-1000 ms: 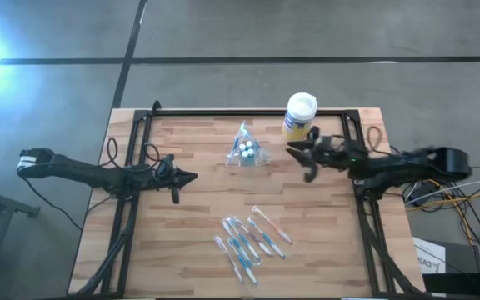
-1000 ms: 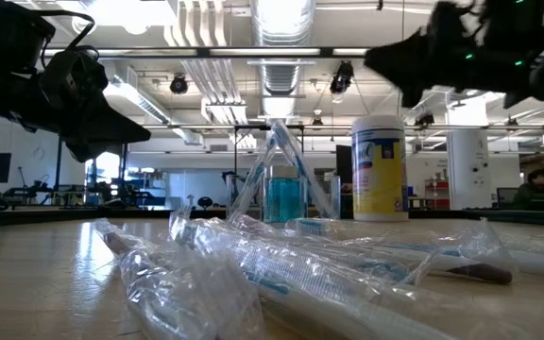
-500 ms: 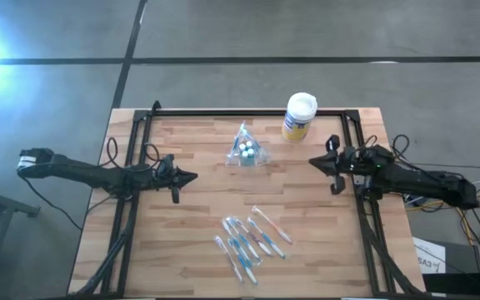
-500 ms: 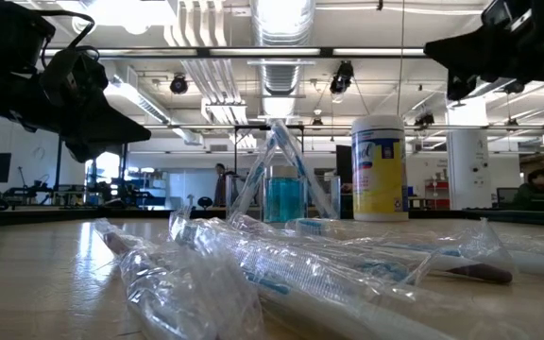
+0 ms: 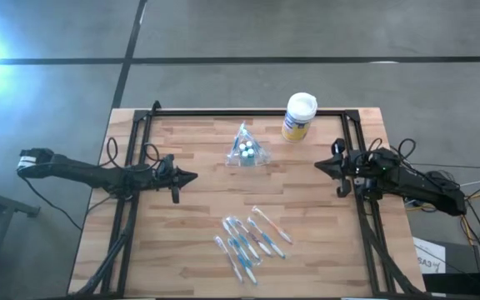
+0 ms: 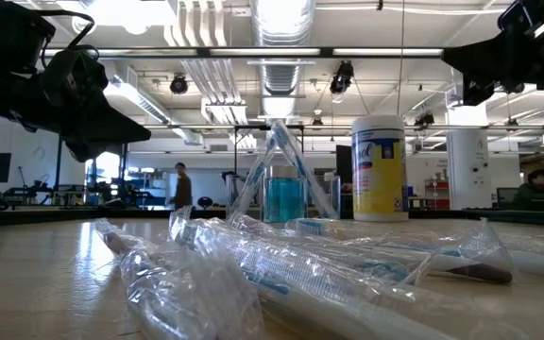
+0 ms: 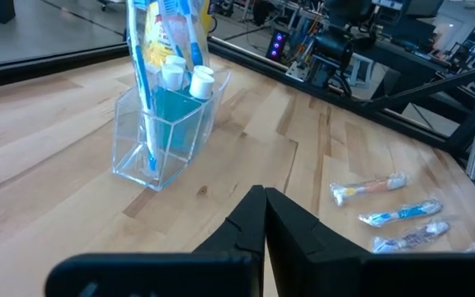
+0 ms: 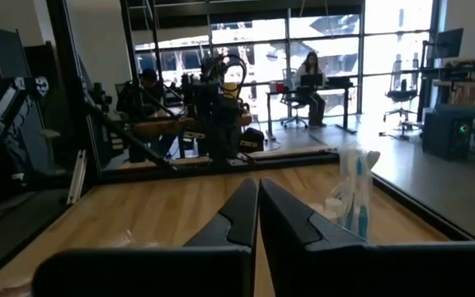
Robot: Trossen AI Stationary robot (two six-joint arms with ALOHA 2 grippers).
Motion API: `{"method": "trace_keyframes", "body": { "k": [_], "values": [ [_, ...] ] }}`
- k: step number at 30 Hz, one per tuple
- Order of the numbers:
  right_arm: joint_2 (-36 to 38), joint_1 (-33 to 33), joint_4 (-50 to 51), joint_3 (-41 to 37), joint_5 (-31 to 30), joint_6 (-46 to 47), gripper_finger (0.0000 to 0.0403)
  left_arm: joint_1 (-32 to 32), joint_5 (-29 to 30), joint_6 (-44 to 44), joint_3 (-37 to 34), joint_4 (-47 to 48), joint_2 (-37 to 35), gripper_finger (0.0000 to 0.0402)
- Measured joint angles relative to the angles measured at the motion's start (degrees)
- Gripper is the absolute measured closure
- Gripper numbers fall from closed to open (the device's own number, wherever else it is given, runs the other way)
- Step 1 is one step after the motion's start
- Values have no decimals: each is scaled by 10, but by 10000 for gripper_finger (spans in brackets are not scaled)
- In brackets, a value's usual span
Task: Pick & Place toothbrushing station
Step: Put the orange toothbrush into the transparent organizer
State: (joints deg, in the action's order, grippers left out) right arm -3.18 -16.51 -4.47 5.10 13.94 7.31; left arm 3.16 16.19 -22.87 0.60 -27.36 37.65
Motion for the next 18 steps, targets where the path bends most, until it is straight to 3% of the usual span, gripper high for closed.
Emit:
{"method": "trace_keyframes", "body": {
  "k": [8, 12, 18],
  "values": [
    [13, 0, -2, -46, 1, 0, 390, 0, -7, -32, 0, 0, 0, 392],
    [10, 0, -5, -46, 1, -1, 390, 0, -47, -38, 0, 0, 1, 392],
    [13, 0, -9, -46, -2, -9, 390, 11, -52, -49, 5, 4, 21, 392]
  ]
}}
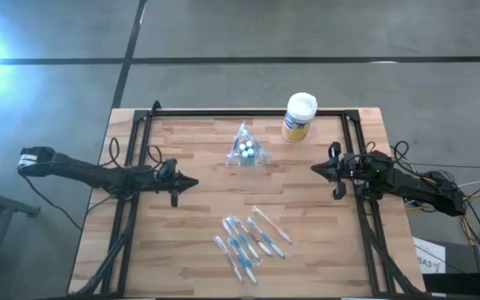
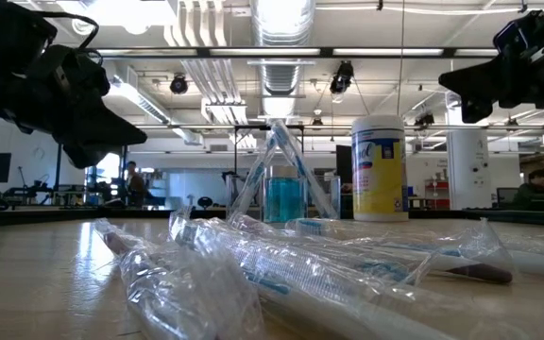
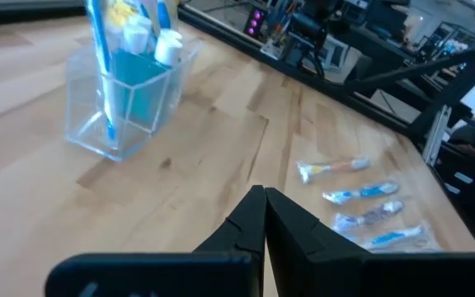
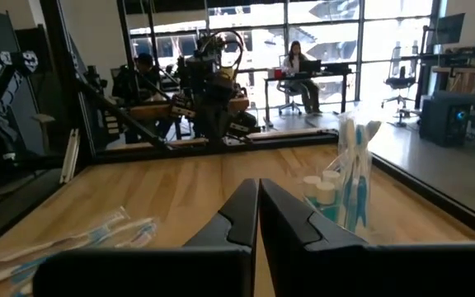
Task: Pick & Place toothbrushing station
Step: Put the orange toothbrush into the transparent organizer
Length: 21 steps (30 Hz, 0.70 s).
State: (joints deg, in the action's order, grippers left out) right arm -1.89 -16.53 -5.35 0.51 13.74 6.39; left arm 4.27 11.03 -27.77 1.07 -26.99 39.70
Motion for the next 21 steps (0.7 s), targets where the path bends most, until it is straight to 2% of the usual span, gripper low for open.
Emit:
{"method": "trace_keyframes", "body": {
  "k": [13, 17, 21],
  "values": [
    [-2, 0, 0, 0, -3, 2, 390, 45, 0, 13, 67, -10, 139, 392],
    [-3, 0, -36, 1, -23, 32, 390, 46, -1, 21, 68, -55, 162, 392],
    [-27, 0, -3, 36, -34, 43, 390, 46, -11, 47, 68, -74, 165, 392]
  ]
}}
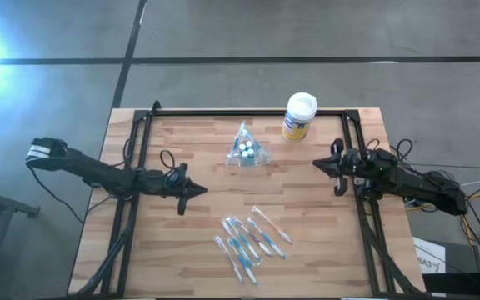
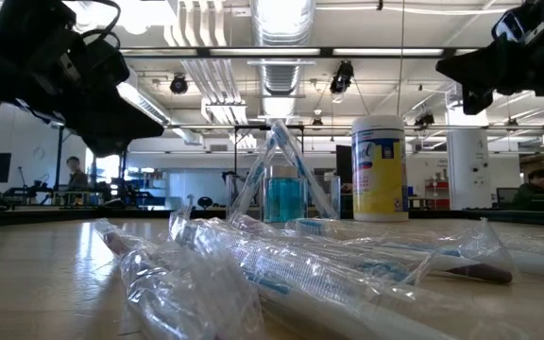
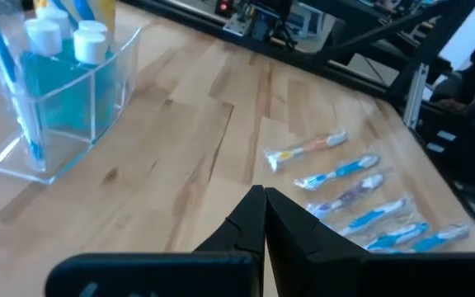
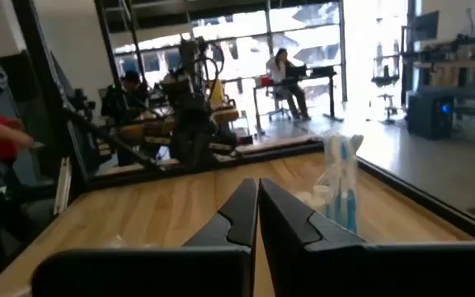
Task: Pick & Place toothbrushing station
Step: Put the orange toothbrush into the transparent organizer
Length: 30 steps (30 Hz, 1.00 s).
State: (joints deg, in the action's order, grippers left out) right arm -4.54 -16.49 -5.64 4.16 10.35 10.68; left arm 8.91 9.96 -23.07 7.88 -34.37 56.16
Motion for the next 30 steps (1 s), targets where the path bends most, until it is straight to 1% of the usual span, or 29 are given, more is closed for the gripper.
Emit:
{"method": "trace_keyframes", "body": {
  "k": [4, 9, 10, 12, 17, 20, 22, 26, 28, 30],
  "values": [
    [-56, 0, 72, 60, 0, -2, 390, 0, -3, 30, 0, 0, 1, 392],
    [-156, 15, 143, 132, -1, -7, 390, 0, -3, 32, -3, 3, 2, 392],
    [-178, 20, 153, 145, -10, -5, 390, 0, -3, 31, -4, 3, 2, 392],
    [-218, 35, 164, 171, -48, 3, 390, 0, -3, 31, -5, 5, 2, 392],
    [-329, 96, 174, 238, -107, 13, 390, 0, -3, 30, -7, 7, 2, 392],
    [-390, 151, 174, 278, -162, 10, 390, 0, -3, 29, -7, 7, 2, 392],
    [-429, 188, 175, 301, -182, 13, 390, 0, -3, 23, -7, 7, 2, 392],
    [-512, 246, 209, 348, -183, 51, 390, 0, -7, 16, -7, 7, 2, 392],
    [-556, 266, 245, 373, -183, 80, 390, 0, -16, 16, -7, 7, 2, 392],
    [-599, 278, 286, 396, -183, 89, 390, 0, -18, 17, -7, 7, 2, 392]
  ]
}}
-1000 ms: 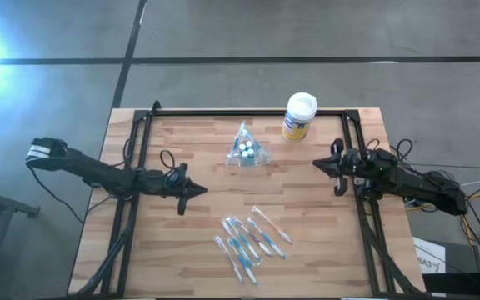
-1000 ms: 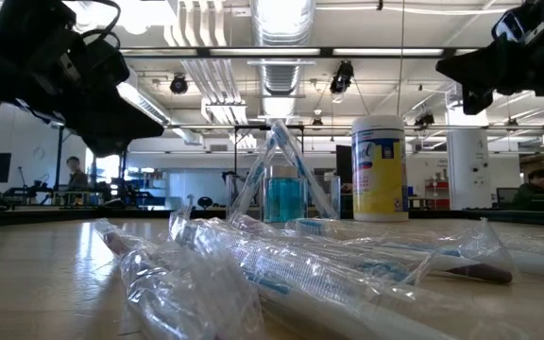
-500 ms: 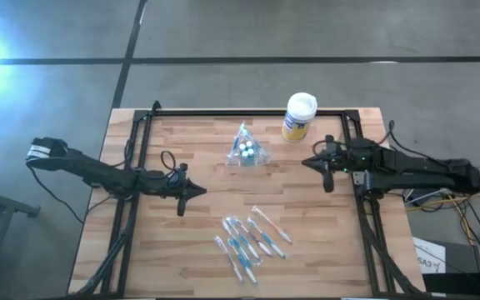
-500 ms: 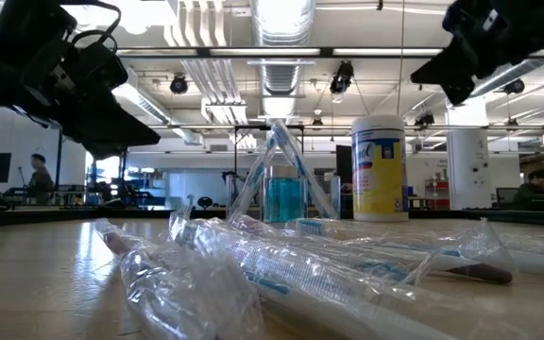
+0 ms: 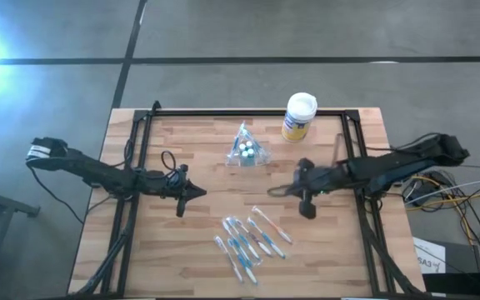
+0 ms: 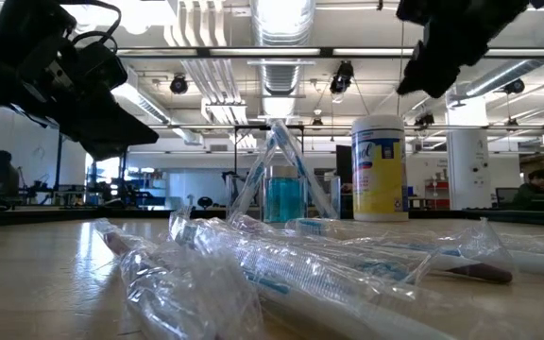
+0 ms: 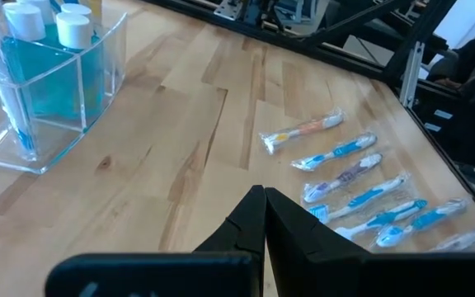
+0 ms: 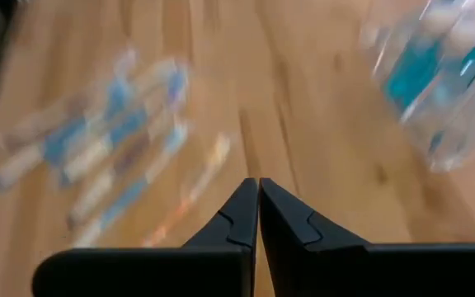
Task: Pick & Place toothbrushing station
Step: Put the orange toothbrush into the transparent organizer
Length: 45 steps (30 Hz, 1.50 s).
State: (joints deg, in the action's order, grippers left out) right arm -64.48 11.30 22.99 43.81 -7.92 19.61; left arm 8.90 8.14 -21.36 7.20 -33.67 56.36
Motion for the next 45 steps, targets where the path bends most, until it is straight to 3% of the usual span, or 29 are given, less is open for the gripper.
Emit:
{"method": "trace_keyframes", "body": {
  "k": [9, 20, 27, 39, 45],
  "values": [
    [-162, 14, 32, 74, 30, 0, 376, 0, 4, 14, 0, -1, 0, 392],
    [-333, 16, 57, 188, 65, 36, 242, 0, 5, 19, 0, -2, 0, 392],
    [-416, 16, 110, 254, 64, 66, 190, 0, 5, 23, -1, 3, 0, 392],
    [-486, 15, 113, 265, 61, 62, 185, 0, 5, 22, -1, 7, 0, 392],
    [-474, 13, 116, 262, 61, 32, 242, 0, 5, 21, -1, 7, 0, 392]
  ]
}}
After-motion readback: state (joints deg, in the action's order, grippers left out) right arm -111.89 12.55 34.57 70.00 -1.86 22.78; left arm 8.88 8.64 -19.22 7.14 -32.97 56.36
